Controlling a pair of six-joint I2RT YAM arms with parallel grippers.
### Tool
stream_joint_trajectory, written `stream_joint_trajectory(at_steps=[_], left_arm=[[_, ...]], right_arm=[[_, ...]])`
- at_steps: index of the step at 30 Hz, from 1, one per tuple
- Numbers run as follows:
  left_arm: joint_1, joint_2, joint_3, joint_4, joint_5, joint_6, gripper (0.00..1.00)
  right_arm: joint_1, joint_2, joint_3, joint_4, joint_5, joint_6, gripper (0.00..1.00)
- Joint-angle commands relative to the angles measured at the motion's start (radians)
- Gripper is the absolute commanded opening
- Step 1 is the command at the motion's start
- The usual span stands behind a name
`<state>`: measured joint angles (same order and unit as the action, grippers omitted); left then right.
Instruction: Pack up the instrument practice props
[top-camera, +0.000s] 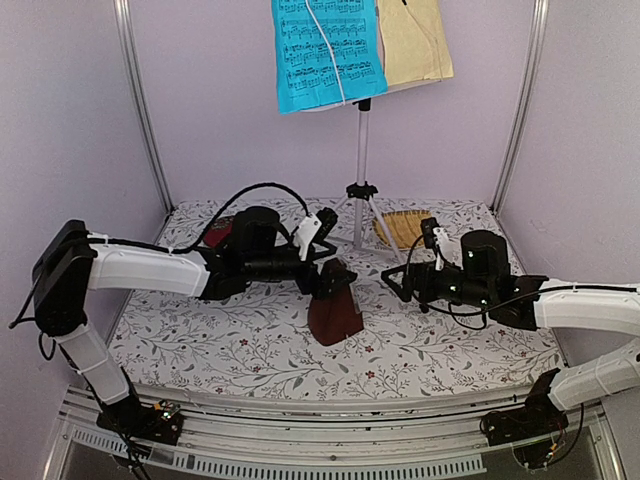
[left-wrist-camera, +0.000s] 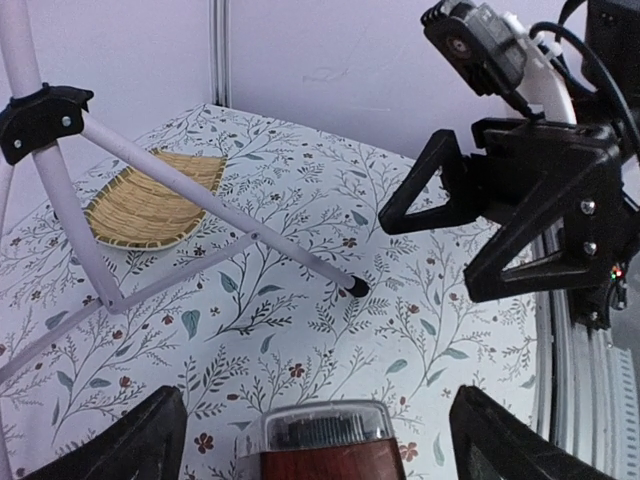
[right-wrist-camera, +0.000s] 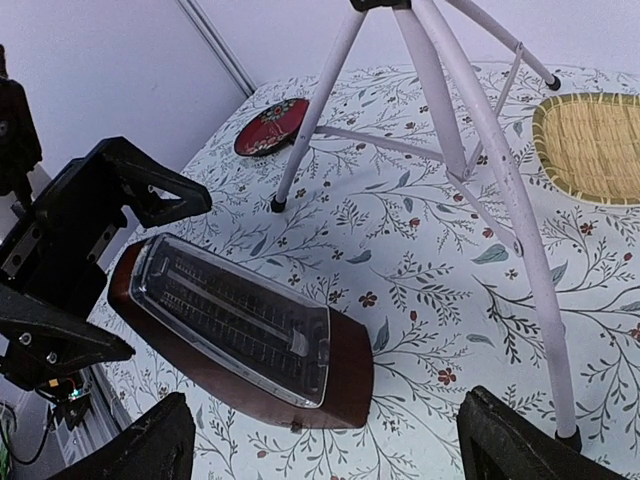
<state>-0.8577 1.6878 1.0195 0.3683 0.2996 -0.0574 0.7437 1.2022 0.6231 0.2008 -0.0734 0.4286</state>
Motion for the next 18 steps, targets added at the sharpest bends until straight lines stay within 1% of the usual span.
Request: stream_joint_trajectory(at_steps=[1,10,14,18], left_arm=[[0.013,0.015,0.010,0.010,0.050,0.019,0.88],[0.018,0.042,-0.005,0.033,0.047,-0.005,0.57],[0.018,0.037,-0.025,0.045,0.013,-0.030,0.52],[0.019,0.033,-0.040,0.065,-0.046,-0.099,0.44]], right_arm=[[-0.002,-0.016,-0.022,0.039,-0.035,-0.023,0.93],[0.003,-0.018,-0.033,0.076,-0.049,-0.030,0.93],[0.040,-0.027,-0.037,0.081,-0.011,-0.035,0.93],[0.100,0.006,-0.037,0.091,0.053,-0.020,0.92]])
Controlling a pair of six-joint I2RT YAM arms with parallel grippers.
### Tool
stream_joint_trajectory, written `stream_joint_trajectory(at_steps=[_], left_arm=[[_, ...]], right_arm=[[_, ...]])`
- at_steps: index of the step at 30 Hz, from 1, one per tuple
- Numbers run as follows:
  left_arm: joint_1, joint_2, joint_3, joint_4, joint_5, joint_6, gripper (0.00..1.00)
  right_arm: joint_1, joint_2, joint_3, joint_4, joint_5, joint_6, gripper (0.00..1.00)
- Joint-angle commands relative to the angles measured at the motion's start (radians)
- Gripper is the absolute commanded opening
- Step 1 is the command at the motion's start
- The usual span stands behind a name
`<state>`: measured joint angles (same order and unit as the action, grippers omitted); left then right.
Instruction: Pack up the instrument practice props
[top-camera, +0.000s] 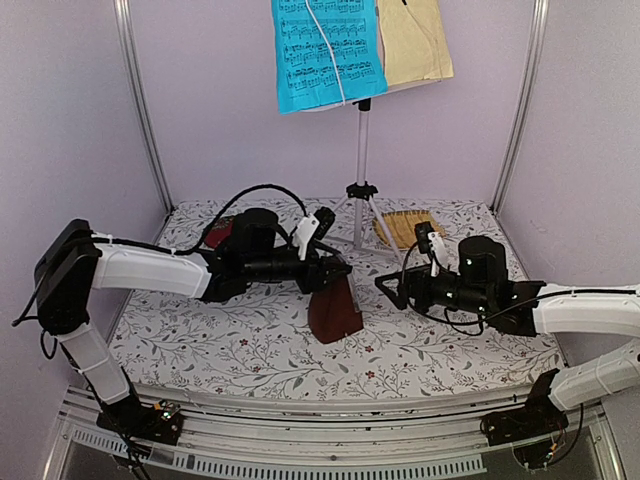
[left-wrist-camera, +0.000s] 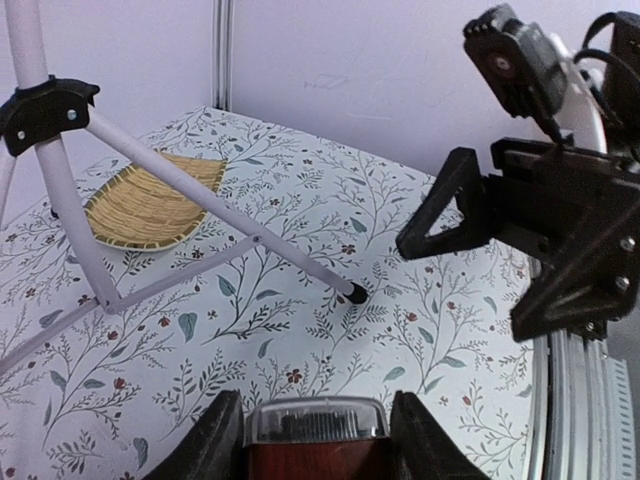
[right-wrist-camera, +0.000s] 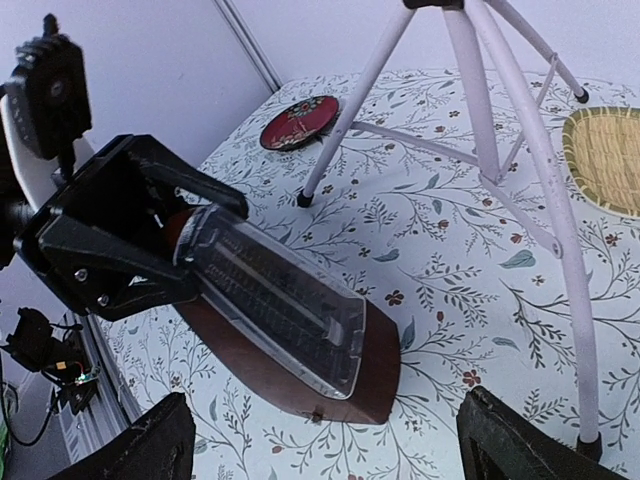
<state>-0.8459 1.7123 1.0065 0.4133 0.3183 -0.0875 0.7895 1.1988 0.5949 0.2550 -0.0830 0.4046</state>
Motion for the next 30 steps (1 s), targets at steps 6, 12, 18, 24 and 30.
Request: stream_joint_trajectory(at_steps=[6,12,18,24,30], left_arm=[[0.002,0.009,-0.026,0.035,-0.114,-0.163,0.41],[0.000,0.009,-0.018,0.021,-0.128,-0.190,0.41],[-0.010,0.009,-0.013,-0.007,-0.162,-0.178,0.40],[-0.027,0.009,-0.005,-0.026,-0.194,-0.164,0.40],[-0.040,0.015,0.000,-0.028,-0.208,-0.165,0.40]], right_arm=[[0.148,0.165,0.022,0.042,0.148,0.131,0.92],[0.219,0.325,0.080,0.077,0.192,0.199,0.92],[0.253,0.453,0.135,0.123,0.206,0.229,0.93],[0.286,0.555,0.194,0.128,0.242,0.218,0.93],[0.304,0.615,0.225,0.124,0.301,0.229,0.93]])
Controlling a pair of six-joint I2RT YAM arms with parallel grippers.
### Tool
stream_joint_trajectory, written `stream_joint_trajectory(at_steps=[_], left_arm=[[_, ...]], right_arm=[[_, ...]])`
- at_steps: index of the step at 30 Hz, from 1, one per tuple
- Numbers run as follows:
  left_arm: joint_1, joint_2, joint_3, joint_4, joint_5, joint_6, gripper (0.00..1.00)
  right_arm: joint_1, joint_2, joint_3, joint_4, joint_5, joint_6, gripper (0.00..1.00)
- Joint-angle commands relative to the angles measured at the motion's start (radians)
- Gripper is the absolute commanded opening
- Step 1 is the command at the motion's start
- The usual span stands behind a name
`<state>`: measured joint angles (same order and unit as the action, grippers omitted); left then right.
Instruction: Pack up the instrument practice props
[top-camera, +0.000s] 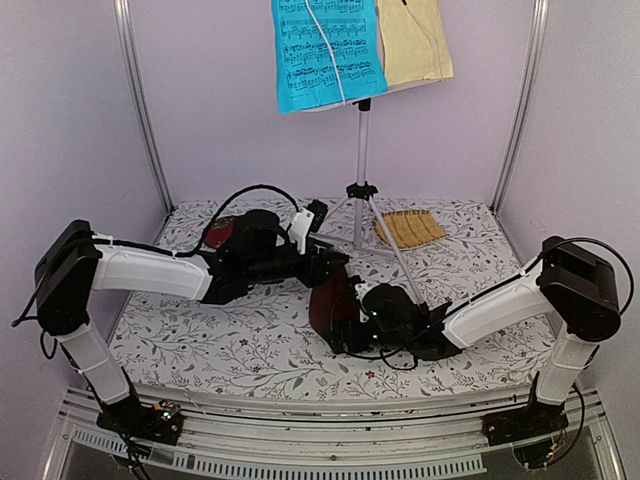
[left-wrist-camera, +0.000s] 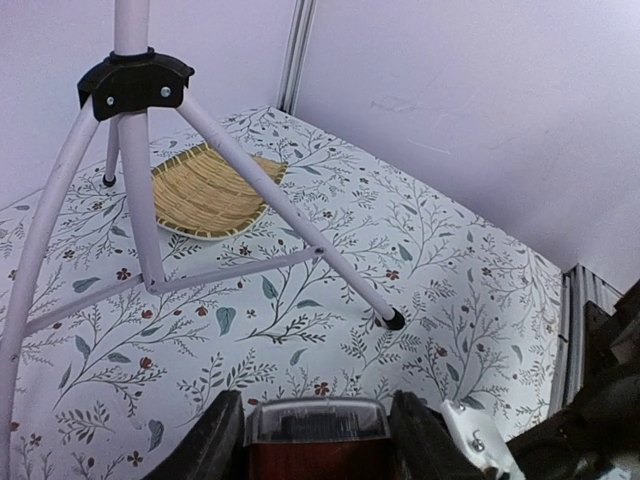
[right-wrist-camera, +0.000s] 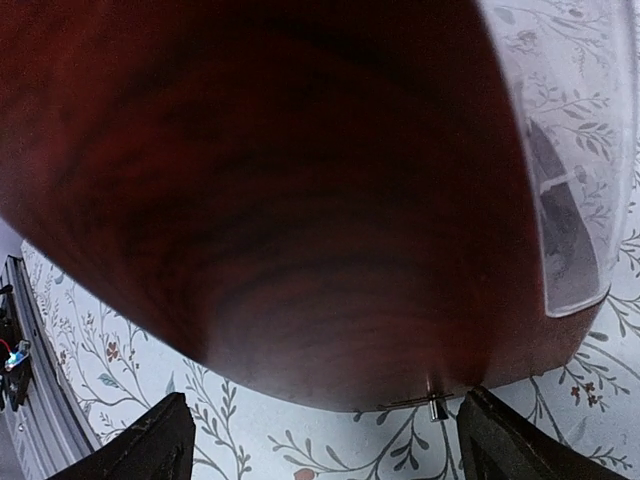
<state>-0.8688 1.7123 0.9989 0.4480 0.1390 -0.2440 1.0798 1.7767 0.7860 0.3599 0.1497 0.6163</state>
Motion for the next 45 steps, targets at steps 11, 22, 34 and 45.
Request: stream_joint_trajectory(at_steps=[11,22,34,45], left_arm=[[-0.036,0.028,0.011,-0.060,-0.024,-0.027,0.40],[-0.041,0.037,0.015,-0.059,-0.040,-0.059,0.39],[-0.046,0.034,0.015,-0.056,-0.048,-0.066,0.39],[-0.046,0.014,-0.002,-0.063,-0.048,-0.013,0.40]], right_arm=[[0.031,0.080,0.044,0.044,0.180,0.026,0.88],[0.042,0.091,0.045,0.065,0.208,0.006,0.67],[0.045,0.096,0.044,0.070,0.222,0.006,0.44],[0.046,0.014,-0.016,0.098,0.196,-0.037,0.71]])
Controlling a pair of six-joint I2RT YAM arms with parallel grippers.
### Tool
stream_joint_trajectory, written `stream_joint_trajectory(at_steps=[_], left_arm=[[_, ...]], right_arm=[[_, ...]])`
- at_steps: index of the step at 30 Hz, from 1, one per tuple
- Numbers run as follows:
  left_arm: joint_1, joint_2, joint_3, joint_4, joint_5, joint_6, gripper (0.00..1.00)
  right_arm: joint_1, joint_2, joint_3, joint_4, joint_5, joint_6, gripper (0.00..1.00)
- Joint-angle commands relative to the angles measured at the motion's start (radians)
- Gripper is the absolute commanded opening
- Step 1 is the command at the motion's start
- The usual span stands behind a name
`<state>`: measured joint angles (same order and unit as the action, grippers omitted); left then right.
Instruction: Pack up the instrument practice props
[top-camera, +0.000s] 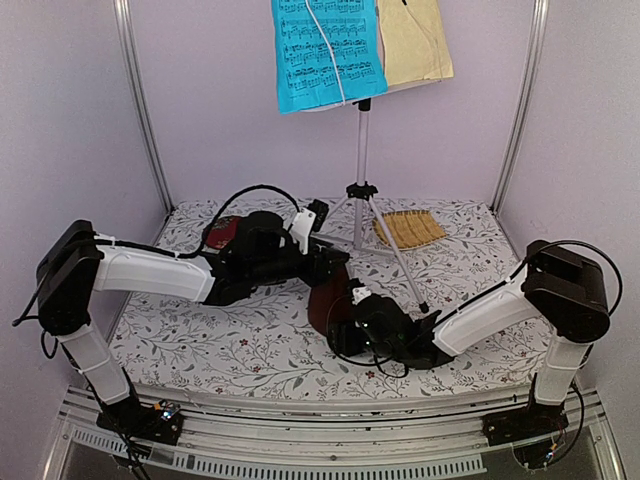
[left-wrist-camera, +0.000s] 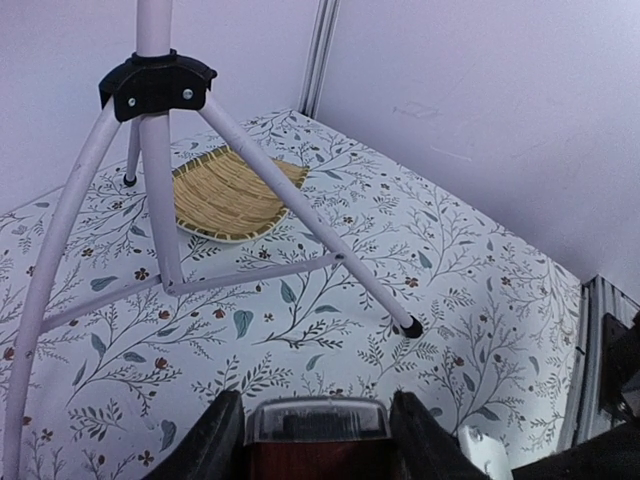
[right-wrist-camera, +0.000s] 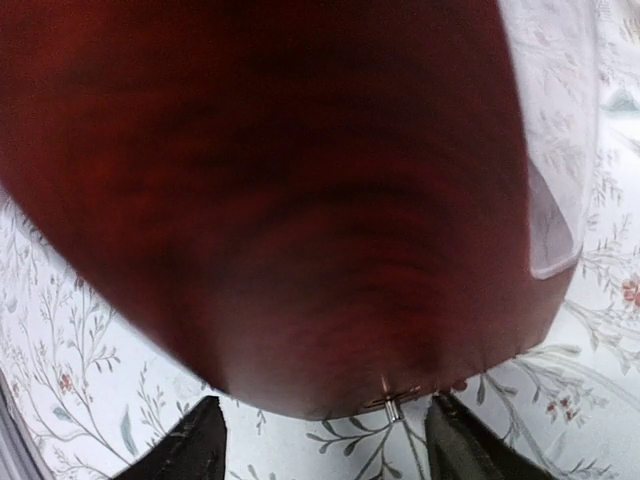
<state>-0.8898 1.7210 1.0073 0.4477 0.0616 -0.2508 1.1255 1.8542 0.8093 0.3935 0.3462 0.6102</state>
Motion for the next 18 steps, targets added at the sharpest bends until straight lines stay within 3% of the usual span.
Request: stream_joint_trajectory(at_steps=[1,5,8,11,14,18], left_arm=[[-0.025,-0.001,-0.014,-0.062,0.039,0.009,0.42],[-0.027,-0.019,-0.018,-0.082,0.125,0.093,0.44],[-0.026,-0.037,-0.034,-0.104,0.190,0.164,0.45],[-0.028,-0.061,-0.048,-0.135,0.253,0.230,0.42],[-0.028,-0.078,-0.047,-0.180,0.265,0.260,0.53],[-0.031,-0.091,-0.053,-0.188,0.239,0.252,0.74]], right_arm=[[0.000,-0.098,-0.070,0.074,-0.002,-0.042,0.77],[0.000,-0.267,-0.212,0.083,0.014,-0.108,0.85],[-0.021,-0.389,-0.265,0.035,0.014,-0.136,0.83],[-0.096,-0.458,-0.283,-0.006,-0.083,-0.128,0.77],[-0.185,-0.457,-0.269,-0.016,-0.193,-0.115,0.73],[-0.229,-0.402,-0.222,-0.022,-0.229,-0.107,0.65]])
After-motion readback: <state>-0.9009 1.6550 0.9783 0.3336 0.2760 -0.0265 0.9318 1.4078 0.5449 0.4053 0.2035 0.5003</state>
